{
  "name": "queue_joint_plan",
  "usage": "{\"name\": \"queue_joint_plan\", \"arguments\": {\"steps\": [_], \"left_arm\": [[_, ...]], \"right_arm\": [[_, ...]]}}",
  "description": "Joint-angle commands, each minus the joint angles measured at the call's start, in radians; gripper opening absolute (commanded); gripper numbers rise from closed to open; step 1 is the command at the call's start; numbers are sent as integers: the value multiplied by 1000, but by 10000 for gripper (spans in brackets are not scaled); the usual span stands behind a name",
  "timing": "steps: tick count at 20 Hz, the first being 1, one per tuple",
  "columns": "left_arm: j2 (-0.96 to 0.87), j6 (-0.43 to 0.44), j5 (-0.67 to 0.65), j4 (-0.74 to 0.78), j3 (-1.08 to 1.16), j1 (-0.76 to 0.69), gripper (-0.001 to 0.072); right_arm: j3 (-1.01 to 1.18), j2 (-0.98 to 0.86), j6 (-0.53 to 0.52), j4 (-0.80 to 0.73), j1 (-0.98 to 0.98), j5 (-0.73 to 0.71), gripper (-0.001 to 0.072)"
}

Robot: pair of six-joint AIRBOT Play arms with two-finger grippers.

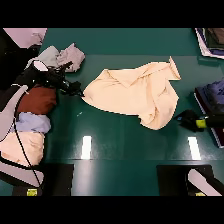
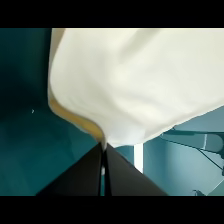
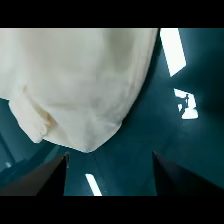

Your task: Fold the shirts.

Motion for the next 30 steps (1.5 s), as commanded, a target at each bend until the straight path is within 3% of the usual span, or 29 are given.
{"name": "queue_joint_plan", "arguments": {"steps": [1,5,6,10,15,18,22,30], "left_arm": [[3,0,-13,-5,12,1,24],[3,0,-31,-5,12,1,24],[3,0,-32,-4,12,1,24],[3,0,-51,-3,21,7,23],[164,-2,-2,-5,97,99,23],[338,-2,13,-5,198,170,24],[569,-1,137,-6,356,193,24],[828,-2,241,-9,702,193,24]], "right_arm": [[-95,-100,-37,111,66,-131,588],[-37,-195,-45,137,162,-194,548],[-15,-209,-45,136,178,-197,478],[42,-204,-53,110,191,-190,18],[191,-15,-21,20,191,-165,18],[399,99,-13,22,191,-205,18],[748,183,-14,14,191,-278,18],[1253,273,-3,-191,191,-237,18]]}}
